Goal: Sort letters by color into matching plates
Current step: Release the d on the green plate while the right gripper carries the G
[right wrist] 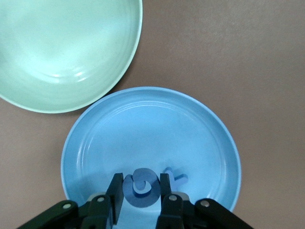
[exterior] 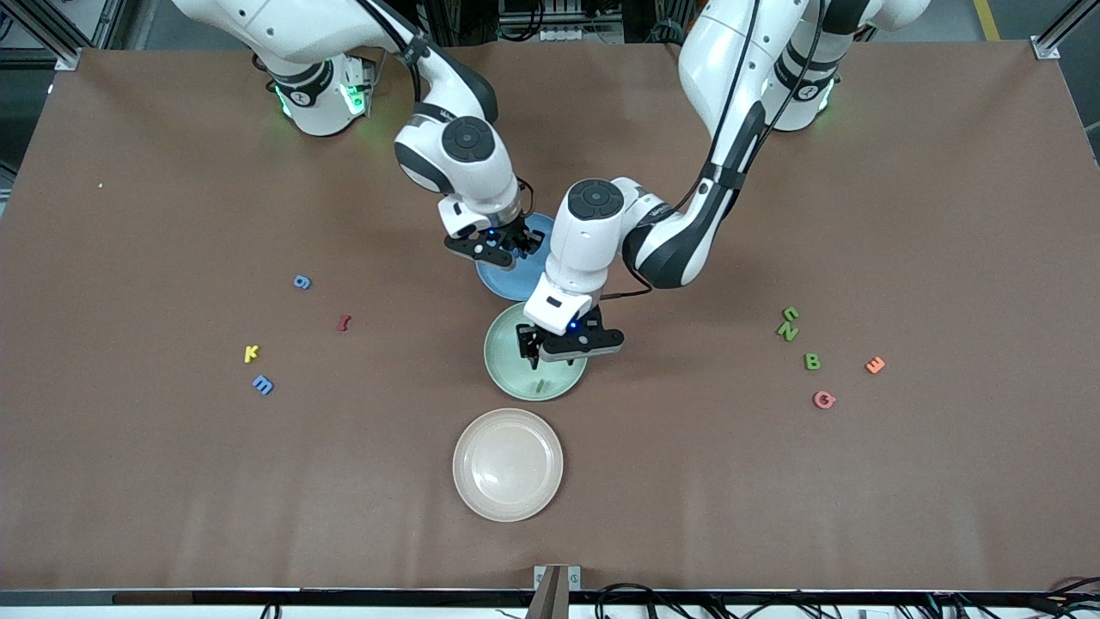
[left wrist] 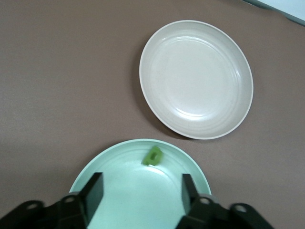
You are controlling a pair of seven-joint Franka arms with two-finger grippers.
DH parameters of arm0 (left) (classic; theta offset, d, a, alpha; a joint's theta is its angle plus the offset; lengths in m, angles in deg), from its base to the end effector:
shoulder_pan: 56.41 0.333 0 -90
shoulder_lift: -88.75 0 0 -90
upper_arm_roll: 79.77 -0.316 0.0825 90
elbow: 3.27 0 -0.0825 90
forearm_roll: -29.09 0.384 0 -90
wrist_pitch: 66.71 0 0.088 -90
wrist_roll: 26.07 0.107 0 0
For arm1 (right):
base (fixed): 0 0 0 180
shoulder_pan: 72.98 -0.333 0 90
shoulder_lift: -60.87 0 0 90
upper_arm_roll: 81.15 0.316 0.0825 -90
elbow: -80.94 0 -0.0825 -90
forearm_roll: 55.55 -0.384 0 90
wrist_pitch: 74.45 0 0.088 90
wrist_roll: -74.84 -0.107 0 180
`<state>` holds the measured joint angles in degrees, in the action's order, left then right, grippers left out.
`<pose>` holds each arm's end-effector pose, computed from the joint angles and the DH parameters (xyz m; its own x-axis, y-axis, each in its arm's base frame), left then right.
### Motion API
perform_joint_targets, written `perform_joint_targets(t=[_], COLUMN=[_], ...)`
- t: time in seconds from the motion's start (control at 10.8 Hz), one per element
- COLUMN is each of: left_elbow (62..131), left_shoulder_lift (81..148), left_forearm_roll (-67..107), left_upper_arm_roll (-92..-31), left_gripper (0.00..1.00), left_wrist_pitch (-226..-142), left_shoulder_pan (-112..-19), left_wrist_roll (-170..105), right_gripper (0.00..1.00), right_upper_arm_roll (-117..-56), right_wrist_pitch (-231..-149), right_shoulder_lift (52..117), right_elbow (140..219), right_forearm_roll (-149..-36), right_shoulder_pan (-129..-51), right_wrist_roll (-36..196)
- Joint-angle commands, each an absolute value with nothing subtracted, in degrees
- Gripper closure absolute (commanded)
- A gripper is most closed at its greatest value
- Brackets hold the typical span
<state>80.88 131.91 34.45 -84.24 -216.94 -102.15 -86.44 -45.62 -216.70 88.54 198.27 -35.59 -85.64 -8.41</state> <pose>0.5571 -0.5089 0.2767 0.9184 0.2581 0.3000 0.1778 -0.9463 0.2699 0.4059 0.4415 0.2471 0.9198 -0.3908 -0.0353 -0.3924 -0.9164 -0.0788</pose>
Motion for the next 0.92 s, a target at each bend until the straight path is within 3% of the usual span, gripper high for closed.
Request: perform_joint_targets(t=[0.0,0.09,0.18,0.37,0.55,0.83], left_elbow=[80.76,80.84,80.76,80.67,81.63,91.44], left_shoulder_lift=[131.56,131.12,129.98,126.65,124.27,116.64], left_forearm_roll=[36.65,36.74,36.65,35.87,35.68,34.63], left_upper_arm_roll=[-85.22,-85.31,-85.83,-88.02,-86.02,-80.5], left_gripper=[0.0,0.0,0.0,0.0,0.0,0.0], left_wrist_pitch=[-216.39,-212.99,-206.69,-194.81,-191.01,-190.54], left_shoulder_pan=[-101.07,-100.53,-99.83,-96.68,-89.57,-78.68], left_wrist_roll=[-88.3,-85.86,-78.44,-68.28,-64.16,-55.53], right_gripper=[0.9,0.36,0.0,0.0,0.0,0.0], right_upper_arm_roll=[-45.38,-45.38,-45.38,-44.94,-44.85,-44.67], right_wrist_pitch=[-216.21,-216.13,-216.04,-215.78,-215.42,-215.42], right_shoulder_lift=[93.64,93.65,93.21,91.73,88.66,82.5], right_elbow=[194.5,194.49,194.58,194.67,196.06,200.46], right_forearm_roll=[-28.75,-28.83,-28.83,-28.83,-29.09,-29.36], right_shoulder_pan=[-86.08,-85.64,-85.03,-82.93,-79.68,-72.65], right_wrist_roll=[-15.43,-15.34,-14.73,-14.02,-9.74,0.71])
